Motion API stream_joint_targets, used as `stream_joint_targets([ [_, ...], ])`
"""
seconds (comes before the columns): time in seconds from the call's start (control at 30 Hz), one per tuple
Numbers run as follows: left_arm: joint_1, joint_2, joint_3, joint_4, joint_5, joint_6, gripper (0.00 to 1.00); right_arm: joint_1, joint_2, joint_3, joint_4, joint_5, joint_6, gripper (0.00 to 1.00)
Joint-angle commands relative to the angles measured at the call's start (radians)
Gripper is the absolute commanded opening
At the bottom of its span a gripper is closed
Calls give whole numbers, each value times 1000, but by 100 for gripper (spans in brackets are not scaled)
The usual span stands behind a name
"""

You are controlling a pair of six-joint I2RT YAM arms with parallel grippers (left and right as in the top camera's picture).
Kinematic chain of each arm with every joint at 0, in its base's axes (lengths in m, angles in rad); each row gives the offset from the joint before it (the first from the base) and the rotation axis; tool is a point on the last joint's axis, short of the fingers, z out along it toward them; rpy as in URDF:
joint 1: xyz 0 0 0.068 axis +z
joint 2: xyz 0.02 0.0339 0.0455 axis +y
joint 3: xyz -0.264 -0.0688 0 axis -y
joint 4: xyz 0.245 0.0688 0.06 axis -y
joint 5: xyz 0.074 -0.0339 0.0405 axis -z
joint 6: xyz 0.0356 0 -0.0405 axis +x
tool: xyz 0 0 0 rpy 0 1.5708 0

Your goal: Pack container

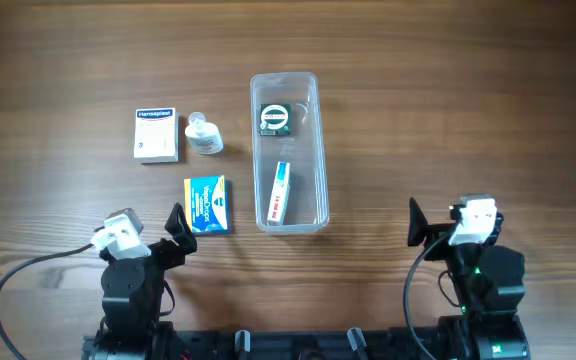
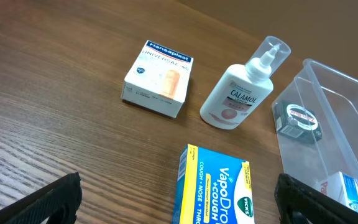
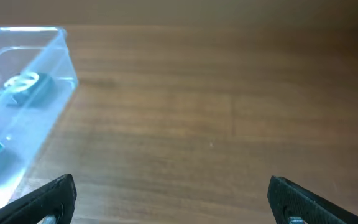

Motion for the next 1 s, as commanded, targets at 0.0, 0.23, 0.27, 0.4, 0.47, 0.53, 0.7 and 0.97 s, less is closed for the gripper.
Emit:
stream_joint_targets([
  [0.0, 5, -11, -3, 3, 5, 12, 100, -11, -46, -8, -45, 11, -17, 100],
  [0.23, 5, -11, -3, 3, 5, 12, 100, -11, -108, -9, -154, 29, -17, 100],
  [0.27, 5, -11, -3, 3, 5, 12, 100, -11, -117, -9, -167, 29, -18, 100],
  [0.4, 5, -11, -3, 3, 5, 12, 100, -11, -134, -9, -204, 29, -18, 100],
  [0.47, 5, -11, -3, 3, 5, 12, 100, -11, -142, -9, -220, 29, -17, 100],
  [0.53, 5, -11, -3, 3, 5, 12, 100, -11, -152, -9, -232, 29, -18, 100],
  [0.7, 5, -11, -3, 3, 5, 12, 100, -11, -152, -9, -249, 40, -17, 100],
  [0.97, 5, -11, -3, 3, 5, 12, 100, -11, -152, -9, -251, 39, -17, 100],
])
